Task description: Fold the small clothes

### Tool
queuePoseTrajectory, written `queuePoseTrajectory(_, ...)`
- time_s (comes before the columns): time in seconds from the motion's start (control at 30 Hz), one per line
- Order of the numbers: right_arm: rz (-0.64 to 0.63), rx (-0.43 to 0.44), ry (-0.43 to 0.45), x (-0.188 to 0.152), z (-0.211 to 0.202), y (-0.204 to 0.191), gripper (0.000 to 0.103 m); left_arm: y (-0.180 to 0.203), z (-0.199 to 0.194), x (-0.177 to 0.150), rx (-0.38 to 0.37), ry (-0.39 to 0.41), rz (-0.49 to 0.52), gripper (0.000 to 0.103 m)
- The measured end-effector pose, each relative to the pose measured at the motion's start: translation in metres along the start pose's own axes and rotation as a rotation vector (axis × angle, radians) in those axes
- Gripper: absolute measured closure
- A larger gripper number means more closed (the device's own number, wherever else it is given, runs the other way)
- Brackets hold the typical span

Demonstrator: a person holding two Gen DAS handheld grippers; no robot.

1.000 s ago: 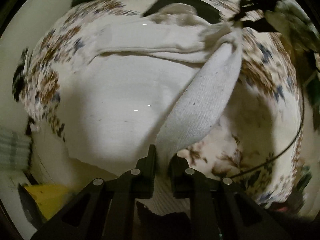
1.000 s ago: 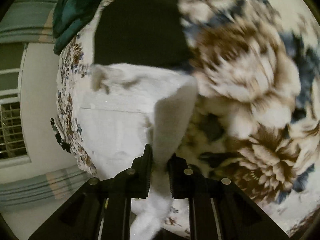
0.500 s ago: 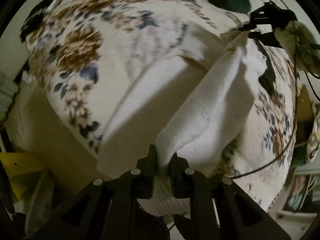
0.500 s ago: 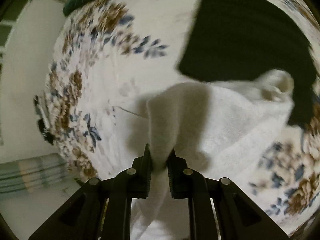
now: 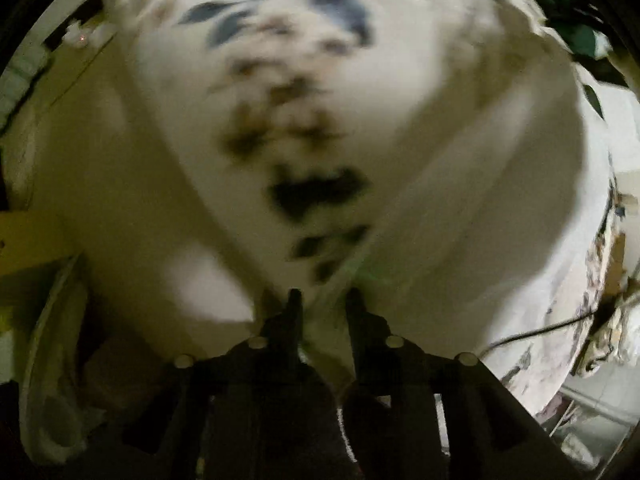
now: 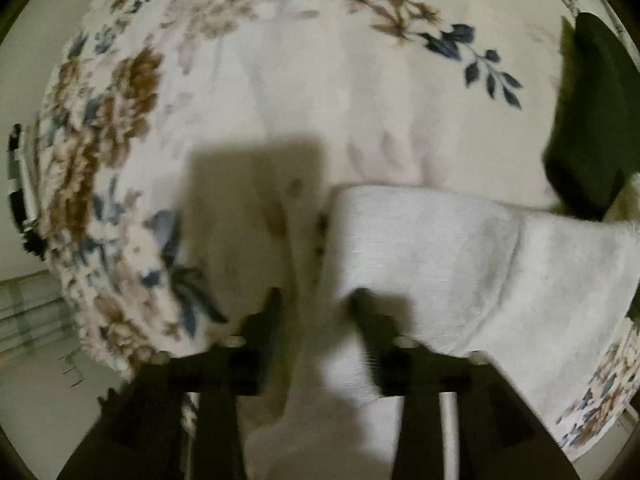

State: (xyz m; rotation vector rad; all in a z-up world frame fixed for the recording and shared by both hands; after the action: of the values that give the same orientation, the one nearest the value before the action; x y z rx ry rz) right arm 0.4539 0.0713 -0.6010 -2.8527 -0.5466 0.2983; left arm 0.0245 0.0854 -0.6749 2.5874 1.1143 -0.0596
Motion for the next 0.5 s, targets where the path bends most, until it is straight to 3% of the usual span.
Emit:
queuePoseTrajectory(0.13,-0.055,0.034,0.052,-0.029,-0.029,0.004,0.040,-0.019,-0.011,-0.002,-0.011,-0.035,-0.039,0.082)
queuePoseTrajectory(0.27,-0.021,0.074,0.068,-0.097,-0.046,0.037,0.040,-0.005,-0.029,0.010,-0.053,-0.005,-0.002,0.081)
queuePoseTrajectory(0.4,0.106,0.091,-0.044,-0.206,-0.011,0.082,0.040,0.021,-0.035,0.019,-0.049,0.007,0.066,0.079)
queuePoseTrajectory(0.5,0.231,0.134,-0.193,-0.297,0.042,0.104,0.040,0.034,-0.034,0.021,-0.049,-0.005,0.098,0.079)
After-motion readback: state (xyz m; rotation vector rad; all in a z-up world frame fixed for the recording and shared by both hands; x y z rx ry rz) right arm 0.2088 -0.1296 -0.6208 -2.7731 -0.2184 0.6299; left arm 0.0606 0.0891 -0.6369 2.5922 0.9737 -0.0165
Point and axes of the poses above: each gripper's, at about its wrist camera, not at the fingertips, and z roughly the way its jaws point, y to its right, x to its top, the point moved 9 cm from there along z, roughly the way its jaws point, and after that the axes turned 4 degrees about -y, right-handed, at the moved point
